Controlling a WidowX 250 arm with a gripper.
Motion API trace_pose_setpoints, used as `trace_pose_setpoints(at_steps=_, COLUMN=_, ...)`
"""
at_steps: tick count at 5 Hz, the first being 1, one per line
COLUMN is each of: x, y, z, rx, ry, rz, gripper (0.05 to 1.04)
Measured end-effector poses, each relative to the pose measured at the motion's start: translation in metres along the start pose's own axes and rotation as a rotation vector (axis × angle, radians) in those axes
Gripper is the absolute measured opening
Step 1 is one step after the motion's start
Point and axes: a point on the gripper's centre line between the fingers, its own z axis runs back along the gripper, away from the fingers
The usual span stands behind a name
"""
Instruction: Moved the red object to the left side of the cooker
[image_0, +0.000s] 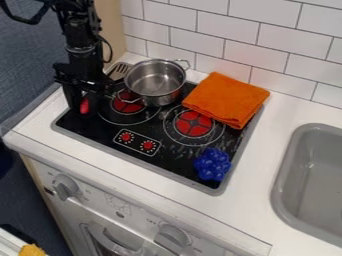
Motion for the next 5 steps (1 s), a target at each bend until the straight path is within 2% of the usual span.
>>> trace_pose_setpoints(at_steps=1, x=-0.005, y=0.0, z=0.002, rx=0.012, ry=-0.005, rz=-0.009, gripper=0.968)
trace_pose_setpoints(at_steps=2, x=-0.009, y=0.0, z=0.018, rx=0.031, ry=-0.041, rz=-0.013, gripper=1.002)
trace_pose_setpoints(at_steps=3, x=-0.009, y=-0.004, z=0.052, rx=0.01, ry=-0.107, rz=-0.011, gripper=1.0)
trace_pose_setpoints(at_steps=4, x=-0.011, y=-0.012, z=0.058, rx=-0.047, ry=-0.113, rz=-0.041, gripper=1.0)
trace_pose_setpoints(at_steps=5, x=-0.012, y=-0.012, z=0.059, rx=-0.046, ry=-0.1, rz=-0.054, gripper=1.0)
